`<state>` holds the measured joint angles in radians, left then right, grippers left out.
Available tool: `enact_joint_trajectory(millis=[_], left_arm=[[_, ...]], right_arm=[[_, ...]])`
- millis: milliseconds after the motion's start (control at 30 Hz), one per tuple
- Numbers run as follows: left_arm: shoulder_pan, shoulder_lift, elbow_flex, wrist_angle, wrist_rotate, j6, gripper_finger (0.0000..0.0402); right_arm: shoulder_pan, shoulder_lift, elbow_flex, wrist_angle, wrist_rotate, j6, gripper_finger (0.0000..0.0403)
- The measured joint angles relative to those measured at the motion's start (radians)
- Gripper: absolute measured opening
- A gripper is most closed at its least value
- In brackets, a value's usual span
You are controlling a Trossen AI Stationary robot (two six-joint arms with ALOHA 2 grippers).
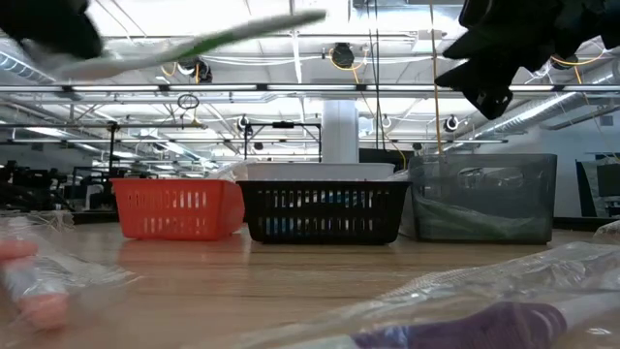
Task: Pick & Place Toothbrushes
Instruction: Put the green toothbrush into the black bin
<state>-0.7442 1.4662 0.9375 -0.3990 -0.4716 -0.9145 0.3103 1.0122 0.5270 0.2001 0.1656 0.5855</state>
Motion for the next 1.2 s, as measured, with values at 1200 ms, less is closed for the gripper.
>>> enact_joint_trajectory(millis=[1200], left_arm=[[0.323,0.05,0.001,0.716,-0.18,0.645,0.0]], right_arm=[[-0.011,0.418,0.0,1.095,0.025,-0.474,0.0139]])
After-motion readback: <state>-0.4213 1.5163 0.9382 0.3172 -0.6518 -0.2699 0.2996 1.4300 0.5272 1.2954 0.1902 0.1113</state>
